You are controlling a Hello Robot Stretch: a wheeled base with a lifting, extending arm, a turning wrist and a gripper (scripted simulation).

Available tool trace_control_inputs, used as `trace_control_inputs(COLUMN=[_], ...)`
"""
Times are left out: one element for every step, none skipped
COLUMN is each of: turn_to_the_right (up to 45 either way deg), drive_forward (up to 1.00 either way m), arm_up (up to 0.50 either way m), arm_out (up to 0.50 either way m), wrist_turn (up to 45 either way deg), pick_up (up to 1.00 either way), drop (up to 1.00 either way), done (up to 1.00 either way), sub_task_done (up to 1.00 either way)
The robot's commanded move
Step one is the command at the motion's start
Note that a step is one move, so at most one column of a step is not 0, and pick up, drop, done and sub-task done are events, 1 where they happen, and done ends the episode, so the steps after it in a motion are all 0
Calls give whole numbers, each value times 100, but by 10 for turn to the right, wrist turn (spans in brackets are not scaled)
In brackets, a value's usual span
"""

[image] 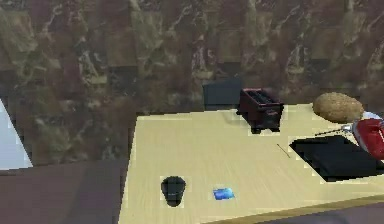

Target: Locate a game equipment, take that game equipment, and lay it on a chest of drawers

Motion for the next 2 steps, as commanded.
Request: trace_control_inputs(turn_to_the_right=[450, 150], drive_forward=[0, 0], arm_up=[0, 0], arm_out=[0, 0], wrist_turn=[0, 0], pick_up=[0, 0], drop=[0, 0], done=[0, 0], sub_task_done=[0, 0])
